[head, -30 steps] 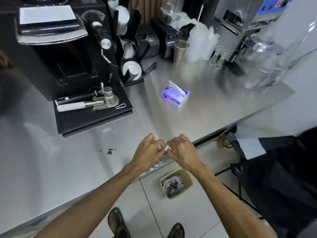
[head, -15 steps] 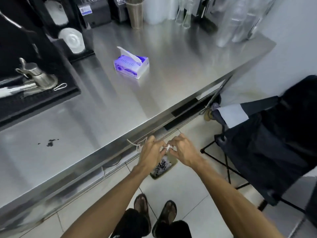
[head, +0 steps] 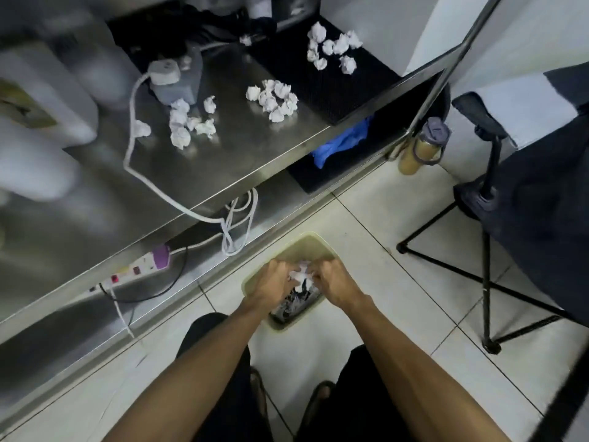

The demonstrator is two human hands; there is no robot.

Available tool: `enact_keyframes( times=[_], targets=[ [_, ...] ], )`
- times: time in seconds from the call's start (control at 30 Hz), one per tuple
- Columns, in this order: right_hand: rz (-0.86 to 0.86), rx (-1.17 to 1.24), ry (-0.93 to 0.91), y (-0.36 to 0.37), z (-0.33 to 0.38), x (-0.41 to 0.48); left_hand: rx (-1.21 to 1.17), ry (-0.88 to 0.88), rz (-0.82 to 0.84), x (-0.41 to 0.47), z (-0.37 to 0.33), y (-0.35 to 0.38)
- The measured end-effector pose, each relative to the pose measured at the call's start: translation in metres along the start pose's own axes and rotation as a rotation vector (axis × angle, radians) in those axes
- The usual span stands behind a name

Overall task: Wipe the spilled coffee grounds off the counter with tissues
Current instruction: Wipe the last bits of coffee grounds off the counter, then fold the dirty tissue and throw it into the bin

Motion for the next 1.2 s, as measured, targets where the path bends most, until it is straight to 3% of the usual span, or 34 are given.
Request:
enact_keyframes(
  times=[0.13,0.23,0.5,0.87,1.03,1.2],
  targets=[
    [-0.057,-0.006,-0.012,-0.003,-0.009,-0.002,0.012,-0.014,0.028,0.022,0.029,0.022],
    [-0.127,0.018,-0.008,-0.03,-0.004,-0.02,-0.018,-0.018,-0.022,0.013,0.014,0.0],
    [-0.251,0.037,0.017,-0.167,0.059,-0.097,-0.039,0.188,-0.226,-0.093,-0.118,-0.134],
    [-0.581,0.142,-0.19,-0.422,0.182,-0.193,-0.165,0.325,-0.442,-0.211,-0.285,-0.337],
    [-0.636,0.14,-0.277,-0.476,0.227,-0.181,-0.268,0.324,-0.605,-0.229,-0.3,-0.407],
    [-0.687,0.168,-0.301,-0.509,0.284,-0.152,-0.351,0.196,-0.753,-0.227,-0.264,-0.468]
  ],
)
Point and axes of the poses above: each hand's wrist, its own x-axis towards the middle knuckle, its own y-axis out of the palm, z = x × y, the point moved 6 cm from there along x, towards the middle knuckle, and after that the axes turned 7 degrees about -x, right-handed, at the moved point
